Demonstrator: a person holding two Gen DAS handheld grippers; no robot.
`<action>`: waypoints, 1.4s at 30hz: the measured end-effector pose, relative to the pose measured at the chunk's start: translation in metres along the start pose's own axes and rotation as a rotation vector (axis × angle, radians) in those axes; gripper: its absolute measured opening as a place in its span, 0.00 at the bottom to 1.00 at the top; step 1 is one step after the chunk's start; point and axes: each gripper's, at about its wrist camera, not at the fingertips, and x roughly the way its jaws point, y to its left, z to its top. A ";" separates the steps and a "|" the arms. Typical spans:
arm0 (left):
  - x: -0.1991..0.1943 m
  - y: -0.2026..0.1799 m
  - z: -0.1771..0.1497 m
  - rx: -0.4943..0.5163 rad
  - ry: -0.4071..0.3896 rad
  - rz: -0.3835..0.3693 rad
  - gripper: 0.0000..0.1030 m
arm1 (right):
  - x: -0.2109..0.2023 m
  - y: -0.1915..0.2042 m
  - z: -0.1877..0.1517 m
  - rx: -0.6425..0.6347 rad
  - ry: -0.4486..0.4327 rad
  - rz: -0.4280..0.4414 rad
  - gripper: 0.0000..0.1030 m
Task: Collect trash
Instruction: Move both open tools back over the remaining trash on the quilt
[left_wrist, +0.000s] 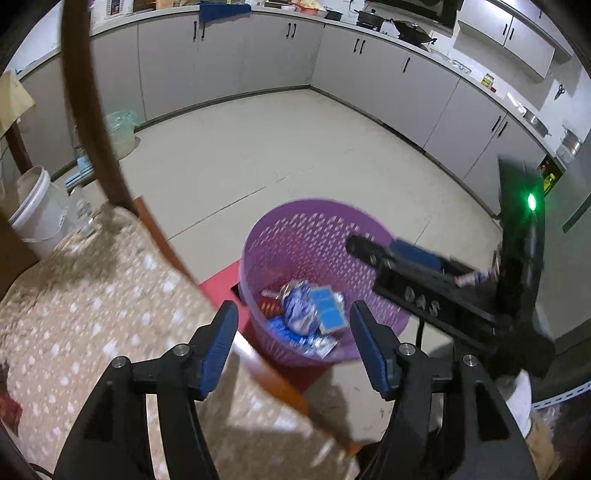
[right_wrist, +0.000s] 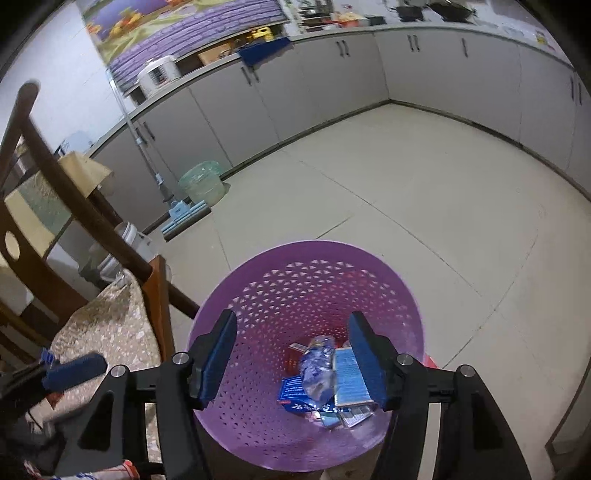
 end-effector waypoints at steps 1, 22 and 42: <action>-0.002 0.002 -0.004 -0.003 0.002 0.004 0.60 | 0.001 0.009 -0.001 -0.019 -0.002 0.002 0.64; -0.128 0.262 -0.123 -0.348 -0.060 0.444 0.69 | 0.024 0.190 -0.060 -0.442 0.033 0.076 0.69; -0.124 0.281 -0.143 -0.399 0.085 -0.109 0.81 | 0.035 0.210 -0.071 -0.517 0.063 0.074 0.70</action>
